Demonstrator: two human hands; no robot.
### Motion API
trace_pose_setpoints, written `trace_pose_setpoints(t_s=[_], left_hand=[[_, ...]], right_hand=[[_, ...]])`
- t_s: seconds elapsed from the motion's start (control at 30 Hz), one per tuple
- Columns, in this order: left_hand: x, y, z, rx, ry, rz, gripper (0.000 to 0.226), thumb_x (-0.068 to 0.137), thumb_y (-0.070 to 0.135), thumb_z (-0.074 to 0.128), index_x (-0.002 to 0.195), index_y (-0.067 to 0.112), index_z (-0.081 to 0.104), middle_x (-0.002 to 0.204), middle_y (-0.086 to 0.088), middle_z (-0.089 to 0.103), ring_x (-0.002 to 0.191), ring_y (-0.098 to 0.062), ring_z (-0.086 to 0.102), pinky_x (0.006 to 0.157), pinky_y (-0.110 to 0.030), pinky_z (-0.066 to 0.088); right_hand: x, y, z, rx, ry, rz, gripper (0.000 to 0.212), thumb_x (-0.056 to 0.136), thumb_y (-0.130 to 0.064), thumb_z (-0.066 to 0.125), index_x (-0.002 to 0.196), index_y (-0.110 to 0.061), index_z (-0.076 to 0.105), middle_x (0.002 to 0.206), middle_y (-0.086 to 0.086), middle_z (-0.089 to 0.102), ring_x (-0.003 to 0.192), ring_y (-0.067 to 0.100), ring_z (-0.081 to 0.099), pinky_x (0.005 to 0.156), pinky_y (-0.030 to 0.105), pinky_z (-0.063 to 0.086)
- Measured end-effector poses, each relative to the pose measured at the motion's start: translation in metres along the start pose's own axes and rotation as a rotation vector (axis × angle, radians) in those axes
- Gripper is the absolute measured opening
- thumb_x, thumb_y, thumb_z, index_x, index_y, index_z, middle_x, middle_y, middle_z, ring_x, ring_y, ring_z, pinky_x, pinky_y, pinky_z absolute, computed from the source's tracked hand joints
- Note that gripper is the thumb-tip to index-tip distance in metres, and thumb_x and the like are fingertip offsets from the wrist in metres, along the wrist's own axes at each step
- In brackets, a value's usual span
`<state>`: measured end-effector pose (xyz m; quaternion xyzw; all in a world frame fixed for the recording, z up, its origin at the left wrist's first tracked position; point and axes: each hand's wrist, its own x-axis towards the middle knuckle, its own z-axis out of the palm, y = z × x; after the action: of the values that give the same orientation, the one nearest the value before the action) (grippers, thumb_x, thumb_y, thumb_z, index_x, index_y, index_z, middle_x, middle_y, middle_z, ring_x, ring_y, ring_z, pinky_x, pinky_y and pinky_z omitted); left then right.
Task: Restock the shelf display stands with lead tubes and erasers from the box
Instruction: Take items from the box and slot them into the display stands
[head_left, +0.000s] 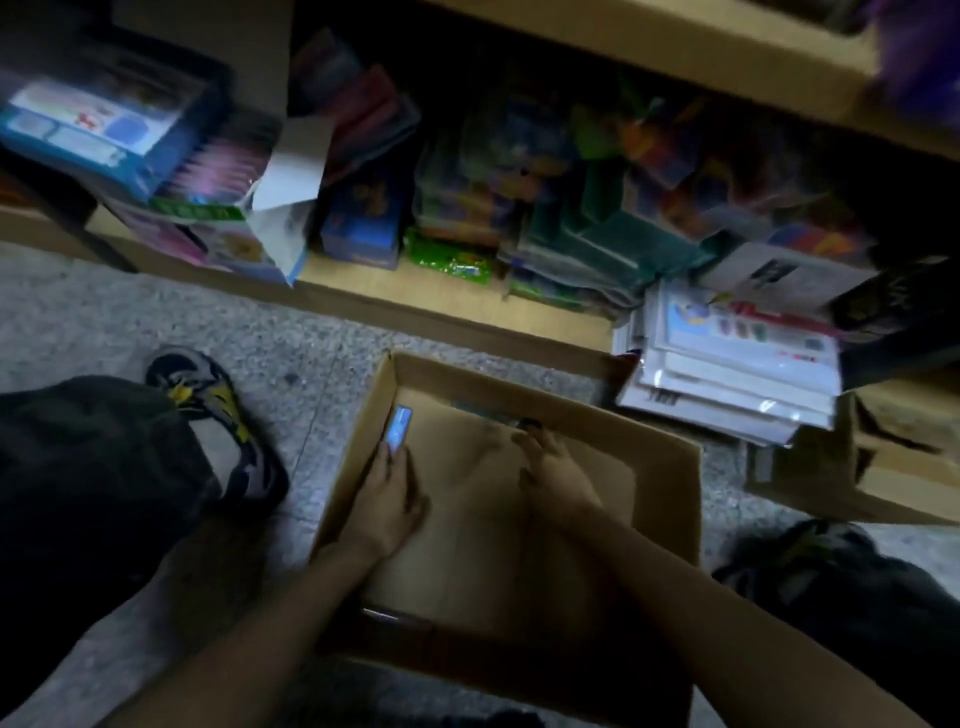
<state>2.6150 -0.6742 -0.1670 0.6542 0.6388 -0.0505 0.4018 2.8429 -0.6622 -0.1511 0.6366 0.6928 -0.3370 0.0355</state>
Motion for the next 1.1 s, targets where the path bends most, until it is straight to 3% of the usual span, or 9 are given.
trace_pose_setpoints(t_s=[0.17,0.27,0.37,0.47,0.63,0.73,0.9,0.97,1.1], left_hand=[[0.003,-0.001,0.018,0.224,0.084,0.058,0.062,0.098,0.034,0.034,0.149,0.008,0.010,0.157,-0.018,-0.007,0.144,-0.027,0.008,0.114,-0.029,0.012],[-0.005,0.000,0.024,0.174,0.140,0.105,0.050,0.097,0.030,0.038,0.142,0.010,0.033,0.155,-0.013,0.017,0.140,-0.024,0.023,0.113,-0.033,0.020],[-0.002,0.005,0.020,-0.013,0.261,0.062,0.028,0.094,0.025,0.048,0.116,0.007,0.054,0.129,-0.015,0.047,0.111,-0.031,0.049,0.097,-0.039,0.039],[0.009,0.014,0.014,-0.193,0.331,-0.093,0.025,0.091,0.028,0.056,0.104,0.007,0.052,0.108,-0.013,0.049,0.096,-0.031,0.054,0.085,-0.044,0.044],[0.032,0.027,0.018,-0.142,0.309,-0.293,0.050,0.087,0.042,0.060,0.114,0.002,0.047,0.115,-0.018,0.048,0.106,-0.034,0.050,0.088,-0.042,0.041],[0.039,0.029,0.024,-0.067,0.308,-0.335,0.044,0.091,0.037,0.055,0.116,0.003,0.046,0.120,-0.018,0.048,0.107,-0.031,0.050,0.090,-0.039,0.042],[0.040,0.027,0.029,-0.105,0.263,-0.241,0.032,0.089,0.025,0.057,0.106,-0.001,0.051,0.111,-0.020,0.055,0.109,-0.032,0.049,0.091,-0.034,0.033],[0.034,0.026,0.029,-0.244,0.232,-0.189,0.027,0.087,0.021,0.061,0.097,0.001,0.048,0.099,-0.020,0.058,0.096,-0.034,0.056,0.081,-0.036,0.038],[0.015,0.023,0.024,-0.415,0.196,-0.028,0.025,0.088,0.010,0.061,0.090,0.008,0.037,0.080,-0.009,0.052,0.073,-0.023,0.051,0.063,-0.025,0.030]], right_hand=[[0.023,0.002,0.021,-0.050,0.065,0.027,0.061,0.092,-0.013,0.043,0.149,-0.016,0.021,0.157,0.006,0.016,0.144,0.027,0.014,0.116,0.039,0.019],[0.025,0.004,0.031,-0.073,0.105,0.067,0.054,0.095,-0.020,0.041,0.146,-0.014,0.026,0.151,0.009,0.024,0.137,0.031,0.023,0.112,0.042,0.023],[0.025,0.007,0.038,-0.072,0.137,0.090,0.046,0.096,-0.024,0.042,0.140,-0.014,0.034,0.140,0.013,0.035,0.124,0.031,0.035,0.101,0.041,0.034],[0.024,0.012,0.040,-0.062,0.207,0.166,0.046,0.095,-0.028,0.047,0.139,-0.015,0.037,0.131,0.013,0.040,0.119,0.031,0.039,0.094,0.040,0.040],[0.027,0.017,0.039,-0.107,0.246,0.246,0.053,0.092,-0.027,0.052,0.142,-0.018,0.035,0.133,0.015,0.039,0.120,0.032,0.038,0.097,0.042,0.039],[0.027,0.017,0.041,-0.068,0.234,0.282,0.049,0.091,-0.025,0.054,0.136,-0.013,0.041,0.133,0.015,0.041,0.121,0.032,0.036,0.099,0.041,0.035],[0.009,0.015,0.040,0.099,0.157,0.228,0.038,0.092,-0.025,0.052,0.125,-0.008,0.047,0.127,0.016,0.045,0.111,0.034,0.047,0.089,0.037,0.041],[-0.001,0.011,0.037,0.265,0.169,0.216,0.033,0.091,-0.021,0.055,0.122,-0.008,0.050,0.121,0.013,0.044,0.098,0.032,0.055,0.077,0.029,0.043],[-0.018,0.013,0.021,0.387,0.242,0.143,0.023,0.094,-0.015,0.054,0.114,-0.008,0.064,0.104,0.009,0.055,0.091,0.022,0.055,0.073,0.018,0.036]])
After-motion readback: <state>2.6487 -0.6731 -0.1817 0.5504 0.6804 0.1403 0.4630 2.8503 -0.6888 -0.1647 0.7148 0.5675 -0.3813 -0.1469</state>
